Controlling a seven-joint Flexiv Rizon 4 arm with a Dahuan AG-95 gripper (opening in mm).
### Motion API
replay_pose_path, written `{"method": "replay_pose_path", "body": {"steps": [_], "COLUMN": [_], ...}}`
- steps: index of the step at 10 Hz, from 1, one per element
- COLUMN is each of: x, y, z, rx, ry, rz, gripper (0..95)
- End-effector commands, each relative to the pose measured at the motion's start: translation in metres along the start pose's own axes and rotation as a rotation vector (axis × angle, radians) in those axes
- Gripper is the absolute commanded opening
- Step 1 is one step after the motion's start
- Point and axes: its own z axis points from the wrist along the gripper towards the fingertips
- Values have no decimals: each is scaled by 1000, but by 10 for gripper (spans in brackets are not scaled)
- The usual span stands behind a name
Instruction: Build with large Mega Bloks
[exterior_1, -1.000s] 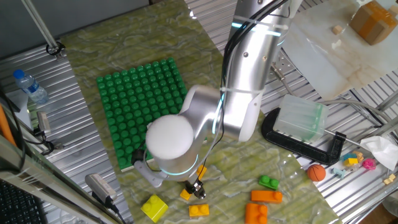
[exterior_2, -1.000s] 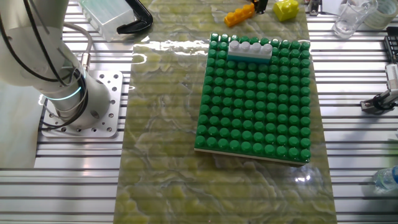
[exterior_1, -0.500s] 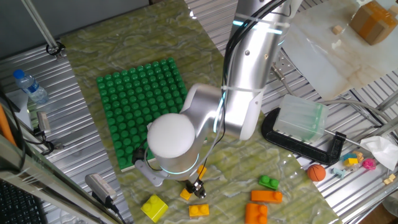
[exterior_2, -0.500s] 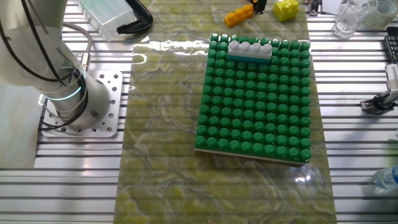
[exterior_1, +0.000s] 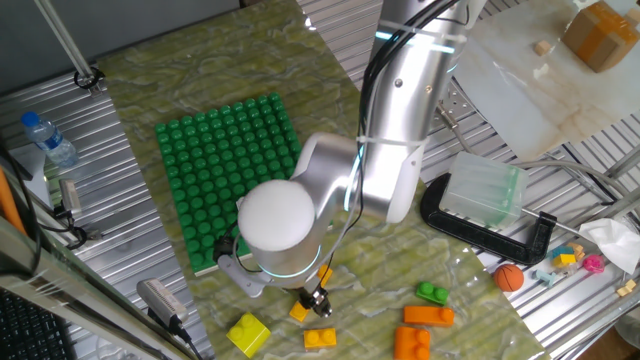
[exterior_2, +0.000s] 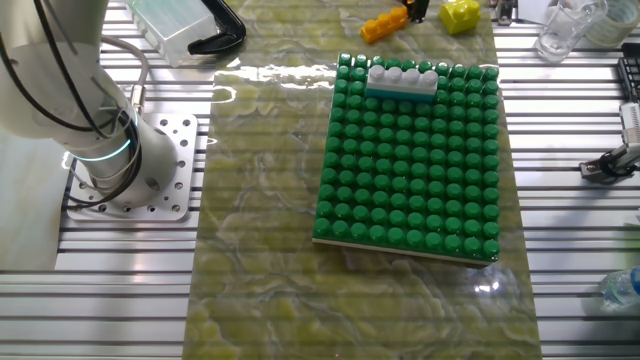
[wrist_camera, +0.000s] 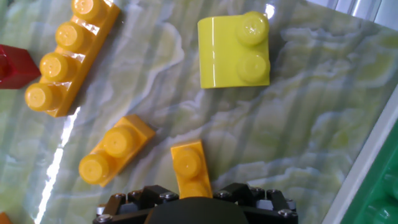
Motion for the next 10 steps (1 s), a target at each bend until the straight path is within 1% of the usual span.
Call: {"method": "replay_pose_path", "body": {"steps": [1, 5, 7, 10], "x": [23, 25, 25, 25], "y": [9, 7, 7, 7], "z": [3, 4, 4, 4], "rx": [79, 79, 76, 75], "ry": [-47, -47, -52, -50], "rz": [-110, -110, -123, -141], "gripper": [380, 380, 380, 380]}}
